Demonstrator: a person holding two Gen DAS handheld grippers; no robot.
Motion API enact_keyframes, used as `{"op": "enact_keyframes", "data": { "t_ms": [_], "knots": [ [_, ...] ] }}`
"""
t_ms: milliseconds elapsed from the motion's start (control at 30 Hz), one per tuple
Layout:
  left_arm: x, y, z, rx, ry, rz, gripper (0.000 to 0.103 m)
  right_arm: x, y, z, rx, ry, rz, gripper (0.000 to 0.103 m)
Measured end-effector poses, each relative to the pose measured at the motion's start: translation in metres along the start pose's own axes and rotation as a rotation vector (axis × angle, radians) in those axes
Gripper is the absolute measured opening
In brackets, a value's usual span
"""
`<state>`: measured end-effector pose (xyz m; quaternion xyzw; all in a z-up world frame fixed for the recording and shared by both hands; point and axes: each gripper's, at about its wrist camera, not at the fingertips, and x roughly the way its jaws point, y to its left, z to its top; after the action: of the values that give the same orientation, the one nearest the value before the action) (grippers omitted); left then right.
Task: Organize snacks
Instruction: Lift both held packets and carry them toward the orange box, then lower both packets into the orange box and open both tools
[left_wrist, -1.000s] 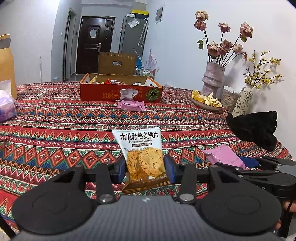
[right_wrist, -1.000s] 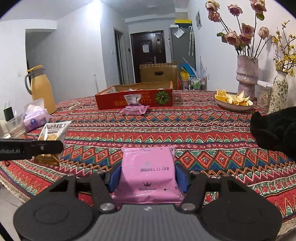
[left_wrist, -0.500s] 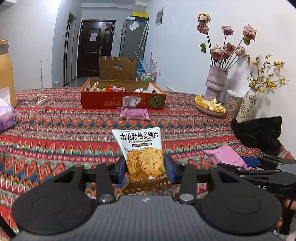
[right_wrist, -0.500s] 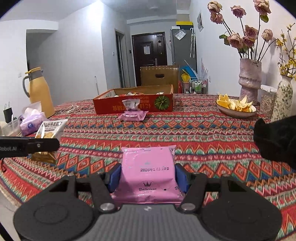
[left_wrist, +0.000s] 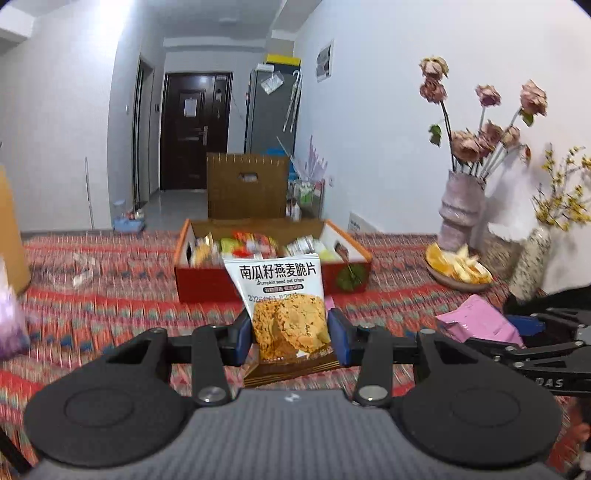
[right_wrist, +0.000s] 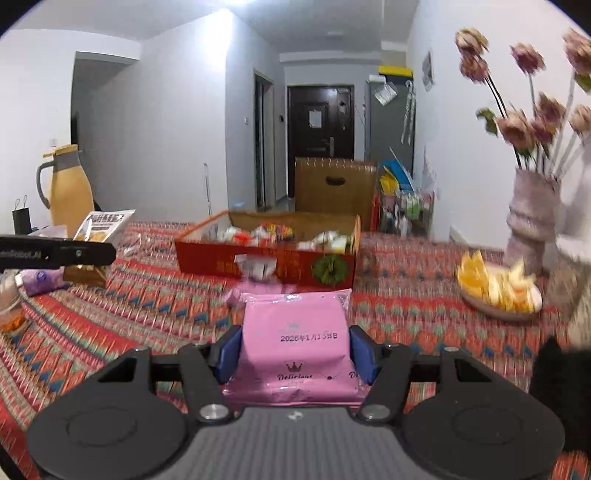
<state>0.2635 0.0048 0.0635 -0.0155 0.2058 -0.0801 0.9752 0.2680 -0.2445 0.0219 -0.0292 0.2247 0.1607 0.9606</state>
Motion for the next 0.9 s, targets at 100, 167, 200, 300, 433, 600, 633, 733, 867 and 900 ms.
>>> {"op": "enact_keyframes", "data": {
  "t_ms": [100, 167, 200, 300, 433, 600, 633, 733, 867, 900],
  "knots": [
    [0.022, 0.009, 0.023, 0.007, -0.020, -0.018, 0.043, 0.017, -0.006, 0.027, -0.039, -0.040, -0.001, 0.061],
    [0.039, 0.016, 0.038, -0.002, -0.019, -0.061, 0.043, 0.030, -0.011, 0.044, -0.054, -0.062, 0.003, 0.061],
    [0.048, 0.018, 0.046, -0.001, -0.023, -0.074, 0.043, 0.037, -0.013, 0.052, -0.062, -0.070, 0.005, 0.061],
    [0.076, 0.024, 0.065, 0.013, -0.048, -0.083, 0.043, 0.065, -0.018, 0.078, -0.088, -0.089, 0.006, 0.061],
    [0.122, 0.035, 0.091, -0.008, -0.053, -0.103, 0.043, 0.107, -0.024, 0.106, -0.113, -0.106, 0.015, 0.061],
    [0.184, 0.044, 0.117, -0.034, -0.016, -0.153, 0.043, 0.175, -0.036, 0.135, -0.086, -0.094, 0.047, 0.061],
    [0.198, 0.045, 0.122, -0.042, -0.006, -0.160, 0.043, 0.190, -0.038, 0.140, -0.083, -0.085, 0.051, 0.061],
    [0.241, 0.048, 0.135, -0.068, 0.029, -0.167, 0.043, 0.237, -0.045, 0.152, -0.073, -0.052, 0.053, 0.061],
    [0.290, 0.052, 0.147, -0.101, 0.066, -0.170, 0.043, 0.299, -0.056, 0.161, -0.049, 0.011, 0.023, 0.061],
    [0.305, 0.052, 0.149, -0.107, 0.082, -0.174, 0.043, 0.312, -0.059, 0.162, -0.042, 0.030, 0.021, 0.061]
  ]
}}
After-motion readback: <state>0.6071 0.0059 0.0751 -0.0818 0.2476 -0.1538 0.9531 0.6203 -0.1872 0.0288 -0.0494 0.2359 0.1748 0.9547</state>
